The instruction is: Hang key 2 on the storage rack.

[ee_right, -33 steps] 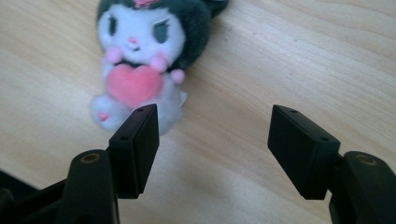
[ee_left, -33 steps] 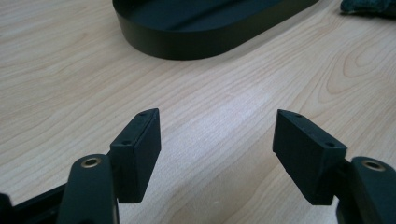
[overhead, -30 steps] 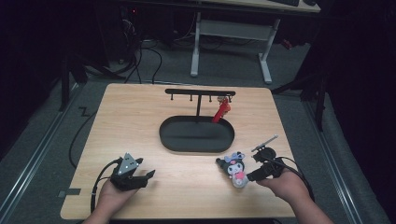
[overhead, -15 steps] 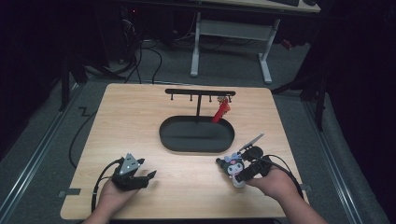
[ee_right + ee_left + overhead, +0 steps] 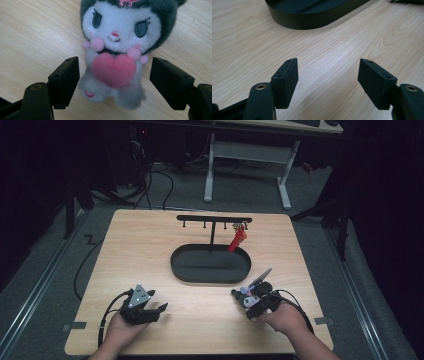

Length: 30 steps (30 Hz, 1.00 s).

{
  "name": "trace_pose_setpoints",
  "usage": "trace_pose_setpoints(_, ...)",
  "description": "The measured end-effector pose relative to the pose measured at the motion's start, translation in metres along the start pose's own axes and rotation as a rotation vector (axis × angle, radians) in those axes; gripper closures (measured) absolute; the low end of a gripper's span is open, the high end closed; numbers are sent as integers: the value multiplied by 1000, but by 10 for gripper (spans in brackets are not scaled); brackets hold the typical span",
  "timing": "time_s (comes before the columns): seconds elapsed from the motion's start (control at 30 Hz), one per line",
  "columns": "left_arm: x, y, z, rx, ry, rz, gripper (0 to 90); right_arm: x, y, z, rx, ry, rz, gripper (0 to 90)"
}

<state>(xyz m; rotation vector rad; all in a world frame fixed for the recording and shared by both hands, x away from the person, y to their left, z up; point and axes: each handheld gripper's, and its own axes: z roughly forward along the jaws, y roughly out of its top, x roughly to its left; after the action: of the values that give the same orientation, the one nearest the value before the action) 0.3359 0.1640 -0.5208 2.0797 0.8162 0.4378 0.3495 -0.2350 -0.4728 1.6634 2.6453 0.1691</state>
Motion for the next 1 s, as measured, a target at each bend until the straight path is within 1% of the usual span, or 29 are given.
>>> trace_pose_setpoints(0.1, 0, 0, 0, 0, -1, 1, 331, 0, 1, 6, 5, 0, 4, 258)
trace_pose_setpoints(0.17, -1, 0, 0, 2, -1, 4, 331, 0, 1, 10, 12, -7, -2, 312)
trace_pose_setpoints(0.2, -1, 0, 0, 2, -1, 4, 331, 0, 1, 10, 12, -7, -2, 312)
trace_pose_setpoints(0.27, -1, 0, -1, 0, -2, 5, 331, 0, 1, 11, 8, -6, 0, 371)
trace_pose_setpoints(0.3, -1, 0, -1, 0, -2, 7, 331, 0, 1, 11, 2, -3, -1, 427)
trace_pose_setpoints(0.33, -1, 0, -1, 0, -2, 7, 331, 2, 1, 10, 1, -12, 13, 443)
trace_pose_setpoints(0.37, -1, 0, -1, 3, -2, 10, 331, 1, 1, 9, -7, -16, -12, 455)
trace_pose_setpoints(0.47, -1, 0, -2, 2, 0, 6, 332, 2, 2, 7, -4, -10, -4, 471)
trace_pose_setpoints(0.53, -1, 0, -2, 2, 1, 6, 332, 3, 2, 5, -1, -10, -12, 475)
trace_pose_setpoints(0.57, 0, 0, -2, 2, 1, 6, 332, 4, 2, 4, 3, -5, -3, 477)
trace_pose_setpoints(0.6, 0, 0, -2, 3, 2, 8, 332, 3, 3, 4, -6, -3, -24, 478)
trace_pose_setpoints(0.63, -1, 0, -1, 5, 1, 7, 332, 4, 3, 1, 2, 2, -3, 480)
trace_pose_setpoints(0.73, -1, 0, -2, 8, 0, 7, 333, 5, 2, -3, -1, 8, 3, 480)
trace_pose_setpoints(0.77, -1, 0, -2, 7, 1, 9, 333, 4, 2, -5, -10, 11, -18, 480)
trace_pose_setpoints(0.9, -1, 0, 0, 5, -4, 9, 333, 2, 3, -17, -32, 33, -16, 479)
trace_pose_setpoints(0.93, -2, 0, 0, 6, -5, 9, 334, 2, 4, -20, -35, 35, -21, 479)
trace_pose_setpoints(0.97, -2, 0, 0, 6, -5, 9, 334, 1, 6, -23, -40, 40, -37, 479)
trace_pose_setpoints(1.0, -2, 0, 1, 7, -3, 10, 334, 1, 6, -23, -40, 40, -37, 479)
